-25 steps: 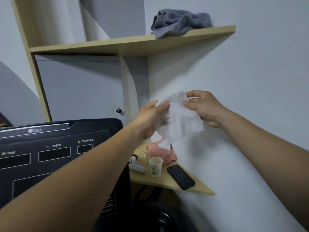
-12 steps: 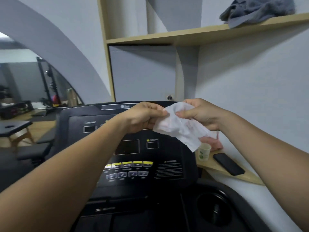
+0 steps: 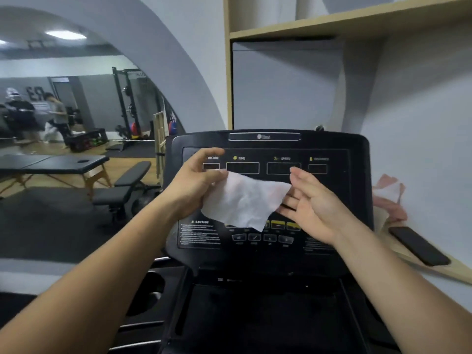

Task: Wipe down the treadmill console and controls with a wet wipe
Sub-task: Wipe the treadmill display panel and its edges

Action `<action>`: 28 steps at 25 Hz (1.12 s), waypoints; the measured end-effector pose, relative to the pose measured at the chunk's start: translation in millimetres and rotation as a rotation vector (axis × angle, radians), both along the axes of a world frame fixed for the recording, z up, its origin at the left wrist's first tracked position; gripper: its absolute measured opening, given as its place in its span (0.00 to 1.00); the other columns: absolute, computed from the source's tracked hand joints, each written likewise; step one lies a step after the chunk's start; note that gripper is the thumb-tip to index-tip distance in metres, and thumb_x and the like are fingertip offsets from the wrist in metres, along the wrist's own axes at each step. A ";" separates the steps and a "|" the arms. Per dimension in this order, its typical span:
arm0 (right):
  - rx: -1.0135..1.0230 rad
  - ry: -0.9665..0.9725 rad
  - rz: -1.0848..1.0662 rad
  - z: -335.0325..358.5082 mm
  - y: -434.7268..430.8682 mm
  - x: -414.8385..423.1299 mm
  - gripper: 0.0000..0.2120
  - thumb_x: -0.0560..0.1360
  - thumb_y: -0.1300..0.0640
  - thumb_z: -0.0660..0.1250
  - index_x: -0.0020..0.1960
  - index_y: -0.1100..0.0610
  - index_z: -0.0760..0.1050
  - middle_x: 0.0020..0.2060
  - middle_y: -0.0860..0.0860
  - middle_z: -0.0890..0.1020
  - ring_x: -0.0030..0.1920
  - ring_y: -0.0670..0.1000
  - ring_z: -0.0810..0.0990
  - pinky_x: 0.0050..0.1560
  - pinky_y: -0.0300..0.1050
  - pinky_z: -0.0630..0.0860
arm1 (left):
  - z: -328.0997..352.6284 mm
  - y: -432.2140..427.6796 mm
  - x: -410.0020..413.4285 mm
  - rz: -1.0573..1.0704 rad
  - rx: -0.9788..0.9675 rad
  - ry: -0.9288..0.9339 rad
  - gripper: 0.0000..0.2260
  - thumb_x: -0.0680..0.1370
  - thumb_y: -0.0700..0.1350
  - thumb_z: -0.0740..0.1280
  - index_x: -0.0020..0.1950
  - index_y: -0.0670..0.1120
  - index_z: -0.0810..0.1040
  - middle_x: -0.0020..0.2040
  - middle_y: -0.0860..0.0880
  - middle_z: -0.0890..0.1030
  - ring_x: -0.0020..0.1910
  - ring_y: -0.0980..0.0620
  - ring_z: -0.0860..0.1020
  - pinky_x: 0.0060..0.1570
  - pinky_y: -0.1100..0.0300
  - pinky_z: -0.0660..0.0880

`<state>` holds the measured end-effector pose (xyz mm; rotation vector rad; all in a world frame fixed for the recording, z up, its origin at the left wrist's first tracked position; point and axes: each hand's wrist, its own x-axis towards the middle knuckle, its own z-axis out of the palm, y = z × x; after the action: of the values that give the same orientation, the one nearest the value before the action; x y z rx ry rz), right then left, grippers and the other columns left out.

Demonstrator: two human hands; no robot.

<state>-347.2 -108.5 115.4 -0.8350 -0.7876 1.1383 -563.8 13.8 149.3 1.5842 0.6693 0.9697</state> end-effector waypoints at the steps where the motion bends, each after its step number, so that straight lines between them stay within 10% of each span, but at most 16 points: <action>1: -0.004 -0.066 0.017 -3.0 1.3 -9.7 0.24 0.74 0.58 0.70 0.67 0.49 0.67 0.54 0.58 0.84 0.55 0.57 0.82 0.50 0.52 0.81 | -8.3 0.2 -7.0 0.028 0.039 0.017 0.14 0.77 0.37 0.69 0.57 0.54 0.81 0.34 0.49 0.78 0.32 0.54 0.74 0.33 0.62 0.71; 11: -0.051 -0.976 -0.338 2.0 12.5 -58.2 0.03 0.73 0.57 0.73 0.46 0.49 0.83 0.41 0.45 0.83 0.45 0.52 0.81 0.52 0.48 0.79 | -35.7 -0.6 -42.8 0.159 0.293 0.057 0.05 0.71 0.44 0.77 0.38 0.52 0.85 0.35 0.49 0.83 0.33 0.57 0.78 0.34 0.63 0.74; 15: -0.041 -1.173 -0.421 2.6 19.5 -61.9 0.05 0.78 0.53 0.67 0.48 0.48 0.82 0.58 0.43 0.76 0.59 0.44 0.72 0.63 0.42 0.65 | -35.6 3.0 -54.3 0.179 0.383 0.085 0.12 0.71 0.40 0.76 0.33 0.56 0.83 0.49 0.51 0.80 0.46 0.60 0.78 0.47 0.65 0.75; 20: 0.035 -0.973 -0.337 0.8 26.2 -82.3 0.04 0.77 0.55 0.69 0.44 0.48 0.81 0.35 0.39 0.82 0.37 0.38 0.77 0.43 0.34 0.73 | -45.1 7.8 -64.7 0.171 0.316 0.119 0.08 0.79 0.44 0.68 0.40 0.52 0.76 0.33 0.58 0.77 0.31 0.58 0.72 0.33 0.59 0.69; 28: -0.033 -0.791 -0.326 -13.9 47.6 -111.0 0.08 0.79 0.55 0.64 0.44 0.47 0.79 0.42 0.54 0.84 0.46 0.60 0.81 0.49 0.60 0.79 | -55.1 18.6 -92.8 0.181 0.333 0.036 0.13 0.80 0.35 0.62 0.42 0.50 0.79 0.32 0.59 0.78 0.28 0.63 0.70 0.29 0.70 0.64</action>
<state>-458.2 -60.9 101.5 -1.4136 -1.2176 0.5085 -656.6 32.5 94.1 1.8585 0.7120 1.2381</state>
